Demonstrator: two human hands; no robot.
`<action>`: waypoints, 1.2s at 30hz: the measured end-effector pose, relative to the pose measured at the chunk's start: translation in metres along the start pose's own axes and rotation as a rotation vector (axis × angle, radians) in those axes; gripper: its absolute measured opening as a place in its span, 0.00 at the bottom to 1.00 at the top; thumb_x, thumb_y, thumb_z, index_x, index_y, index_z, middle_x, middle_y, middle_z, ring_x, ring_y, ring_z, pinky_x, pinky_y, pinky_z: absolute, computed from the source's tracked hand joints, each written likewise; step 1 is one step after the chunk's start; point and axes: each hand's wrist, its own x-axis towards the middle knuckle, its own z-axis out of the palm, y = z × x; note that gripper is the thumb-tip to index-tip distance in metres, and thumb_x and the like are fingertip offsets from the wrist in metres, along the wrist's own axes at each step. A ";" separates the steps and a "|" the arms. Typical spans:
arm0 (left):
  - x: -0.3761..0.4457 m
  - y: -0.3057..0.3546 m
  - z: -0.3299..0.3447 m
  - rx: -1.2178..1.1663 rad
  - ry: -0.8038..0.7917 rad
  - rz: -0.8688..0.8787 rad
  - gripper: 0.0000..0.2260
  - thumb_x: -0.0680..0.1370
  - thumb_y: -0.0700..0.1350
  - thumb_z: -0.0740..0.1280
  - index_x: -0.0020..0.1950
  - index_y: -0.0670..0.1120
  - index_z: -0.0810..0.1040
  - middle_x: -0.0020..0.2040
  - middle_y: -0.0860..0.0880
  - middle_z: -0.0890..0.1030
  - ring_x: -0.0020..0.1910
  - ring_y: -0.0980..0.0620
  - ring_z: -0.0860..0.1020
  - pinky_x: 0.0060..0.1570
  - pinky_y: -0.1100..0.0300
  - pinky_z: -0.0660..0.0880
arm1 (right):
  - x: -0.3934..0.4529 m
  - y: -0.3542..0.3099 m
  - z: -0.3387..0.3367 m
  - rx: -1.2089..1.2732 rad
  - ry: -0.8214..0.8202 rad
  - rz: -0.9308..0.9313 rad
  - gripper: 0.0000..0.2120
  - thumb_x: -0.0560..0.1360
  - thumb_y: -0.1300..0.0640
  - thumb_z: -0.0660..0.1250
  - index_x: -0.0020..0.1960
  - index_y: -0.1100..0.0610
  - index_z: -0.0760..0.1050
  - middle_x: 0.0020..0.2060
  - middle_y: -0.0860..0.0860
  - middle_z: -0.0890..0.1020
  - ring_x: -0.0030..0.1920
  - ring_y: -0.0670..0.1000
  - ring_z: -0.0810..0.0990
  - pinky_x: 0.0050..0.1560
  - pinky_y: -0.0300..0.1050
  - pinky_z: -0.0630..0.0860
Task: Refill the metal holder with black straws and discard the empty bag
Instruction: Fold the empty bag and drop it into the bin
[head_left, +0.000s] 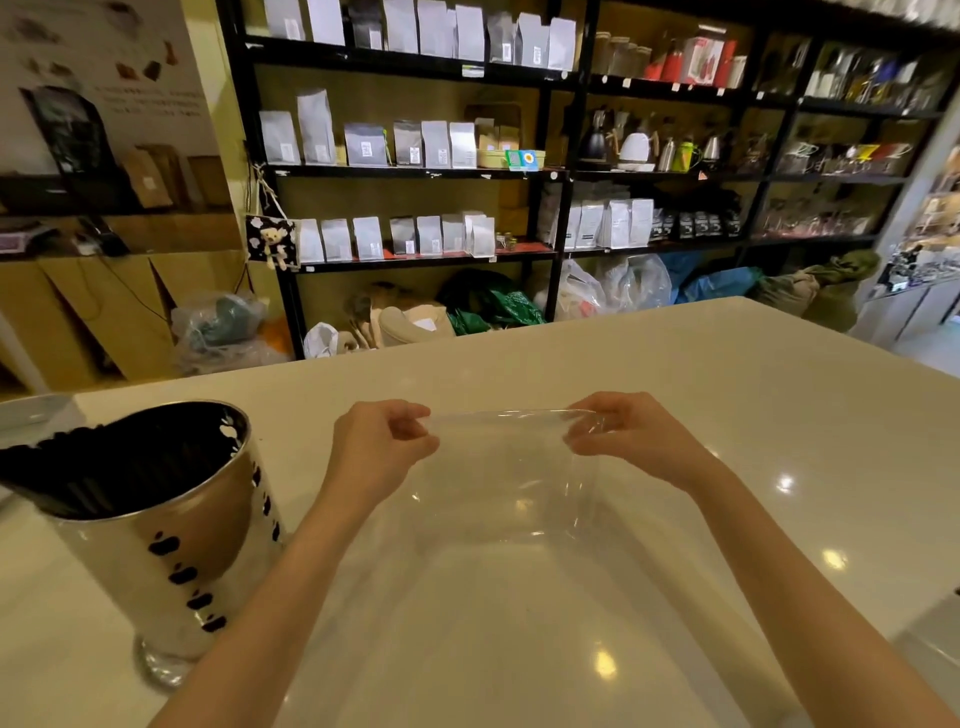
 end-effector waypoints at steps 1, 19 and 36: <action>-0.003 0.002 0.000 0.045 0.021 0.030 0.10 0.68 0.40 0.73 0.48 0.43 0.82 0.35 0.49 0.80 0.33 0.59 0.75 0.33 0.74 0.68 | 0.000 0.000 -0.001 -0.079 0.043 -0.025 0.11 0.68 0.66 0.73 0.46 0.53 0.81 0.42 0.55 0.84 0.40 0.43 0.81 0.43 0.33 0.74; -0.111 0.019 -0.064 -0.249 -0.506 -0.131 0.18 0.66 0.42 0.75 0.52 0.45 0.73 0.41 0.45 0.86 0.40 0.51 0.83 0.42 0.62 0.79 | -0.077 -0.100 0.006 0.043 -0.132 -0.061 0.07 0.75 0.66 0.61 0.43 0.60 0.77 0.34 0.55 0.83 0.32 0.52 0.82 0.31 0.44 0.79; -0.371 -0.140 -0.168 -0.491 -0.722 -0.496 0.05 0.67 0.44 0.73 0.40 0.44 0.81 0.34 0.50 0.84 0.36 0.53 0.82 0.39 0.60 0.78 | -0.271 -0.082 0.222 1.115 -0.597 0.531 0.36 0.59 0.43 0.78 0.59 0.64 0.77 0.51 0.58 0.83 0.50 0.58 0.82 0.51 0.48 0.80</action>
